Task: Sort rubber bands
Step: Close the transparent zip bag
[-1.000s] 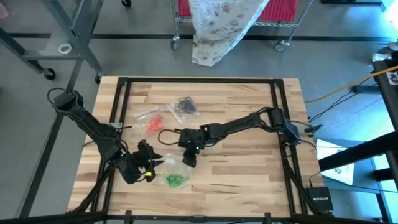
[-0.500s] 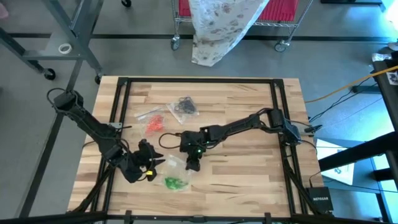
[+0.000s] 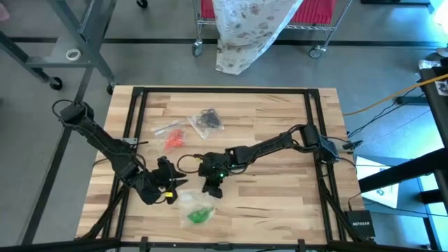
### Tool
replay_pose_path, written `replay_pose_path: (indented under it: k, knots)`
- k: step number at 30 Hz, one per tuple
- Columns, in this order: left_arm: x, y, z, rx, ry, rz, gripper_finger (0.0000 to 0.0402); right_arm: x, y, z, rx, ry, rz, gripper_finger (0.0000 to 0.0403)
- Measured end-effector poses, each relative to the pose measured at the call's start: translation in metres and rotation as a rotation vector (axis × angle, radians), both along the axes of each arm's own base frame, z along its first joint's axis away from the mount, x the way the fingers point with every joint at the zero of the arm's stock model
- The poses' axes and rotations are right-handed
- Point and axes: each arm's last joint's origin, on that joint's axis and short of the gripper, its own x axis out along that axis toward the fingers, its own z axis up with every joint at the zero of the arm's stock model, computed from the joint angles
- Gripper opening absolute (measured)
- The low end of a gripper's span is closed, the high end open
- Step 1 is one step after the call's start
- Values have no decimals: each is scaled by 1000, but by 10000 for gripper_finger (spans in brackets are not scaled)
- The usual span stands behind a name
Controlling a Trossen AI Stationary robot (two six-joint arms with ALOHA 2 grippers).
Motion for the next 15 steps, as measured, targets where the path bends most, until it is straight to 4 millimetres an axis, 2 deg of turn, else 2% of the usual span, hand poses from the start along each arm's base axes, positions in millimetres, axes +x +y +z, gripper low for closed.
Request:
replay_pose_path:
  k: [6, 11, 15]
  knots:
    - [-2, -2, 0, -16, -2, 3, 98, 4, -27, -3, -37, 60, -219, 3]
    - [-3, -8, 0, -31, -14, -27, 98, 7, -58, 0, -33, 65, -339, 1]
    - [-1, -13, -12, -40, 40, -46, 98, 9, -81, 5, -38, 39, -432, 1]
